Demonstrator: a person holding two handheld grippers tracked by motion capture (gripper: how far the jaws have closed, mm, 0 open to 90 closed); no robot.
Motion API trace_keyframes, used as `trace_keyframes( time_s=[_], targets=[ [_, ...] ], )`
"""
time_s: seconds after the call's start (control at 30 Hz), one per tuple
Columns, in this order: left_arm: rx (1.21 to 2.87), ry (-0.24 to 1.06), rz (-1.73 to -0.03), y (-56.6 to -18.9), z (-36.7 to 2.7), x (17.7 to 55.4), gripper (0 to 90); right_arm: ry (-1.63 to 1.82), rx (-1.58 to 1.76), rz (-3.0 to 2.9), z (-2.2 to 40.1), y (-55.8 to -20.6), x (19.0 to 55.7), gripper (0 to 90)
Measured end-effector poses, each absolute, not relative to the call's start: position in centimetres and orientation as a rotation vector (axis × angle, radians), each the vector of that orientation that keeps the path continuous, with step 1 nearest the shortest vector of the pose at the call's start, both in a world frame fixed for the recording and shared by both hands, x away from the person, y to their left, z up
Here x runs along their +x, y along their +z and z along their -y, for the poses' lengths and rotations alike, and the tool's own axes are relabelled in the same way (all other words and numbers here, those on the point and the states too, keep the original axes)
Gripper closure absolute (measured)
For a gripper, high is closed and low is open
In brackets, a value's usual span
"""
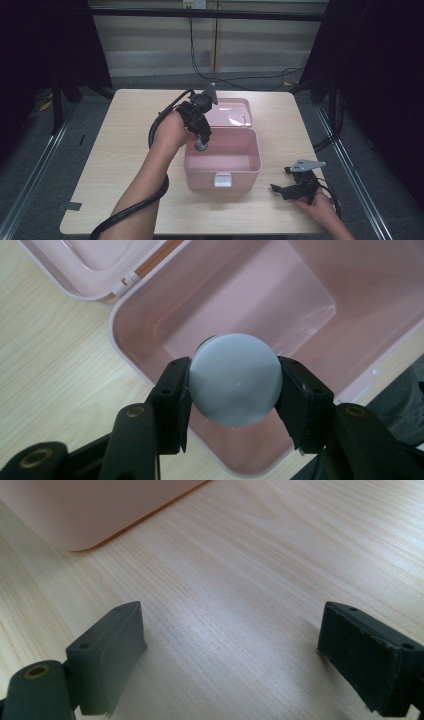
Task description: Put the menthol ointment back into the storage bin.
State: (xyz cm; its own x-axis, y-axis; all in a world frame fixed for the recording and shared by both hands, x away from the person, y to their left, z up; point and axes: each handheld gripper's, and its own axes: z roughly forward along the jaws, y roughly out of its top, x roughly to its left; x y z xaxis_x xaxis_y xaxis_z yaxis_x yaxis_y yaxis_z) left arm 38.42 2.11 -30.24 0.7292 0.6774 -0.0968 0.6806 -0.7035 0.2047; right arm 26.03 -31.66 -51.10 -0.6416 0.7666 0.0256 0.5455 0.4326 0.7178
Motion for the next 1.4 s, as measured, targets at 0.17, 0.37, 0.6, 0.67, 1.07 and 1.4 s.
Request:
trace_keyframes(
  time_s=[0.17, 0.37, 0.6, 0.67, 1.07, 1.4],
  targets=[
    [2.680, -0.028, -1.145, -30.9, -1.7, 38.8, 50.6, 1.026, 1.130, -2.385, 31.7, -51.1, 26.0, 10.7],
    [2.660, -0.034, -1.204, -32.0, -1.6, 39.3, 50.7, 1.027, 1.129, -2.385, 31.7, -51.1, 26.0, 10.7],
    [2.640, -0.041, -1.254, -33.3, -1.2, 39.5, 50.7, 1.027, 1.129, -2.385, 31.7, -51.1, 26.0, 10.7],
    [2.626, -0.048, -1.275, -33.5, -1.1, 39.6, 50.7, 1.026, 1.129, -2.385, 31.7, -51.1, 26.0, 10.7],
    [2.605, -0.020, -1.344, -35.0, 0.1, 40.0, 50.7, 1.027, 1.129, -2.385, 31.7, -51.1, 26.0, 10.7],
    [2.553, -0.009, -1.446, -36.5, 0.3, 40.4, 50.7, 1.027, 1.129, -2.386, 31.7, -51.1, 26.0, 10.6]
  ],
)
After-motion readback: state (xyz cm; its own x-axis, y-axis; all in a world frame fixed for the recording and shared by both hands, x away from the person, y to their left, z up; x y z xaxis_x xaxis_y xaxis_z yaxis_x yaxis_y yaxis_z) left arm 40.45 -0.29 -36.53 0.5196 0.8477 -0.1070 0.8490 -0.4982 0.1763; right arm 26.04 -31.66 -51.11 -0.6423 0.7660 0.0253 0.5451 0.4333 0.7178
